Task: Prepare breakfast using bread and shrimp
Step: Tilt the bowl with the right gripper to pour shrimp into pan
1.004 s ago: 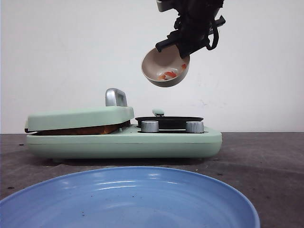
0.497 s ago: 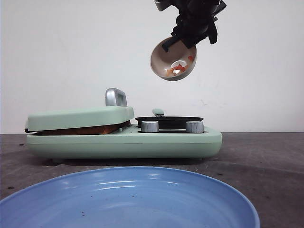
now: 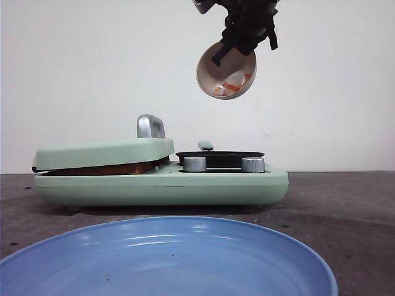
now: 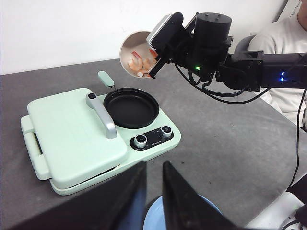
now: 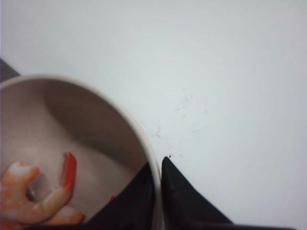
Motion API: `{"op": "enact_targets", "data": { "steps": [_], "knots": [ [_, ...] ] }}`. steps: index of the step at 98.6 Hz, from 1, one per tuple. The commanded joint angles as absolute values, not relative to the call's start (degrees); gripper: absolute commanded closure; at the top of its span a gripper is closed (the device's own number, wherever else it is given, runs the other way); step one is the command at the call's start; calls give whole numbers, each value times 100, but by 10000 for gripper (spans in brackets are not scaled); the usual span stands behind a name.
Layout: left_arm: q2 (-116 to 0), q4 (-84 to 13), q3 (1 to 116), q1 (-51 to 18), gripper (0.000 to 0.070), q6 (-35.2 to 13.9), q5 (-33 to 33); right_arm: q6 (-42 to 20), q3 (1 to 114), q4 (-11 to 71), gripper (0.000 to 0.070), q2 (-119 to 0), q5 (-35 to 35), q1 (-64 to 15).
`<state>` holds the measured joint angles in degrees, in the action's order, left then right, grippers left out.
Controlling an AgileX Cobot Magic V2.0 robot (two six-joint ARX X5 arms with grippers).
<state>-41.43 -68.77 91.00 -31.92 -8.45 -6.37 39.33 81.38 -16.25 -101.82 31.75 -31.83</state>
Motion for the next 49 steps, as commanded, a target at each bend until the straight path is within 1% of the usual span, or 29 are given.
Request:
{"op": "enact_targets", "data": {
  "steps": [1,16,49],
  "knots": [
    [-4154,-6818,9229,-3227,696,-799,-668,4139,8291,-1831,700,-10221,3295,-3251],
    [-4154,-6820,9229,-3227,696,-799,-668,4574,8291,-2119,700,-10224,3310,-3293],
    [-4154,-6836,9229,-3227,696,-799,-668,5210,8283,-2460,700,-10298,3262,-3395]
  ]
}}
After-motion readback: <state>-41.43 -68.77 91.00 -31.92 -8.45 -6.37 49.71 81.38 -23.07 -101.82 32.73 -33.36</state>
